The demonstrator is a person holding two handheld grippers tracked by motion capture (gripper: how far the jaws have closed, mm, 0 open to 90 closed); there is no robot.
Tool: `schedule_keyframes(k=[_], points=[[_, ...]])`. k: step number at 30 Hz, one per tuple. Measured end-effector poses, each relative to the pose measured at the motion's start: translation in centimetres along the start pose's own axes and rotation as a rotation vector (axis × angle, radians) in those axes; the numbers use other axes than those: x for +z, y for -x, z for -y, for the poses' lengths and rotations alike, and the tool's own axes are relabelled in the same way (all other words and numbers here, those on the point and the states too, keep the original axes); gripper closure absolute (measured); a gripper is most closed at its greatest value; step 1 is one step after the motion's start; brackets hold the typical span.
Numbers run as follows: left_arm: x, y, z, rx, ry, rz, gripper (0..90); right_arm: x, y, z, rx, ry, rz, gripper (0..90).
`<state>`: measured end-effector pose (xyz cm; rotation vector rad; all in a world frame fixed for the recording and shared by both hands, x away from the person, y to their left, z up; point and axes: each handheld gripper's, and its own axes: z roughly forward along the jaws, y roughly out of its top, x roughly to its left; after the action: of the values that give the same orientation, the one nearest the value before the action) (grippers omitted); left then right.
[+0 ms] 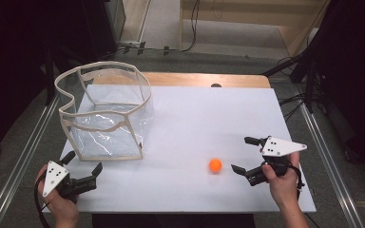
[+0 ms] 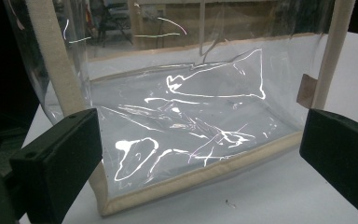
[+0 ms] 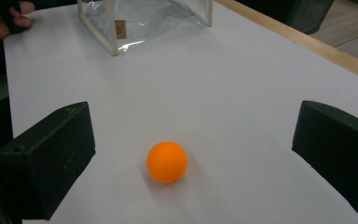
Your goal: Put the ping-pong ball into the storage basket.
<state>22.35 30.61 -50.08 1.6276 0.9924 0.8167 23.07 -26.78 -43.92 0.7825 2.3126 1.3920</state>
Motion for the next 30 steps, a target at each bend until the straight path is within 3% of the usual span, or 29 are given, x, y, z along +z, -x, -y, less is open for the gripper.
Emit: schedule_keyframes(k=[22,30], points=[[0.0,0.0,0.0,-0.001,0.001,0.0,0.0,2.4,-0.6,-1.1,-0.066,-0.1,-0.047,0.0],[0.0,0.0,0.0,-0.001,0.001,0.001,0.0,3.3,-0.6,-1.1,-0.066,-0.133,-0.069,0.0]])
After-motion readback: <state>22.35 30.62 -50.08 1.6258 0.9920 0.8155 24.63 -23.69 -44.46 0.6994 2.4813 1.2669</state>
